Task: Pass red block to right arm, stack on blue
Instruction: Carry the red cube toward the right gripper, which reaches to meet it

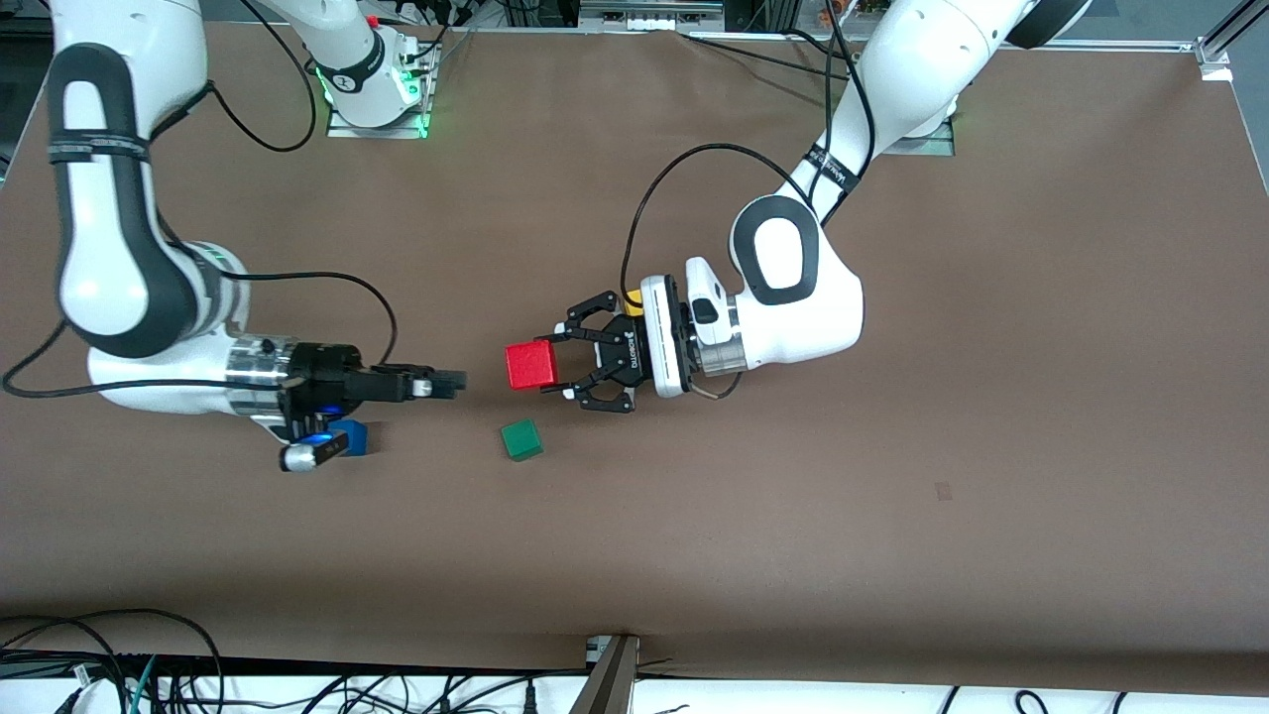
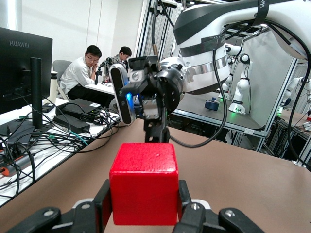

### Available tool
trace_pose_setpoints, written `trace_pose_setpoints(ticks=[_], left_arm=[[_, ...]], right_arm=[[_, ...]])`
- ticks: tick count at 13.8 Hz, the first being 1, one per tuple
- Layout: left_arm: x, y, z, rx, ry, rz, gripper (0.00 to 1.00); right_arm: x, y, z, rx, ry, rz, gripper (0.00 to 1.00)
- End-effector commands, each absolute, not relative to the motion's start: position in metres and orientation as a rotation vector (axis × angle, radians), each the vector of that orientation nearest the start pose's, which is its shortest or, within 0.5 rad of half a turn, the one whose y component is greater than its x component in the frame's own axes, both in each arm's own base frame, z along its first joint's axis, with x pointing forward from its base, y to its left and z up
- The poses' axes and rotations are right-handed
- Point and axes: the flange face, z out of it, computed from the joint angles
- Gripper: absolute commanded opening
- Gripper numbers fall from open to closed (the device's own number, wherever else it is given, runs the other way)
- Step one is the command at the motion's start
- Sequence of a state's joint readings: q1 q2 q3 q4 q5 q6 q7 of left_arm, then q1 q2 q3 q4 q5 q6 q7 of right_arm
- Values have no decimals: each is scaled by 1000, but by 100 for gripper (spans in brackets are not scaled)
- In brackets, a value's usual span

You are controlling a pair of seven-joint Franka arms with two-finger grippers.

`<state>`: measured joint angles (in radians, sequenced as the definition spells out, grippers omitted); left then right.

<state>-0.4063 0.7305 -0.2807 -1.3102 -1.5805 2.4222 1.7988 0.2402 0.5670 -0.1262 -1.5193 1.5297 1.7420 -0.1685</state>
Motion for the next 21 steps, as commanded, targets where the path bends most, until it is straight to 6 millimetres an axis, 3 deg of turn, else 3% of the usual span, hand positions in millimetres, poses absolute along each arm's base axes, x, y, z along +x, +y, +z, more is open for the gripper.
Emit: trace_pose_setpoints(ticks=[1, 4, 6, 12, 17, 21], left_arm=[[636, -456, 367, 1555, -1049, 1096, 0], [638, -455, 365, 1559, -1047, 1095, 0], [638, -456, 366, 1557, -1050, 1097, 0], [639, -455, 366, 1559, -1050, 1099, 0], [640, -454, 362, 1562, -1050, 1098, 0], [640, -454, 362, 1562, -1050, 1098, 0]], right_arm=[[693, 200, 374, -1749, 254, 165, 100], [690, 231, 370, -1796, 283, 112, 100], [689, 236, 369, -1800, 279, 113, 100], [686, 223, 384, -1779, 223, 151, 100], [682, 196, 369, -1725, 143, 178, 100], [684, 191, 351, -1634, 130, 170, 100]])
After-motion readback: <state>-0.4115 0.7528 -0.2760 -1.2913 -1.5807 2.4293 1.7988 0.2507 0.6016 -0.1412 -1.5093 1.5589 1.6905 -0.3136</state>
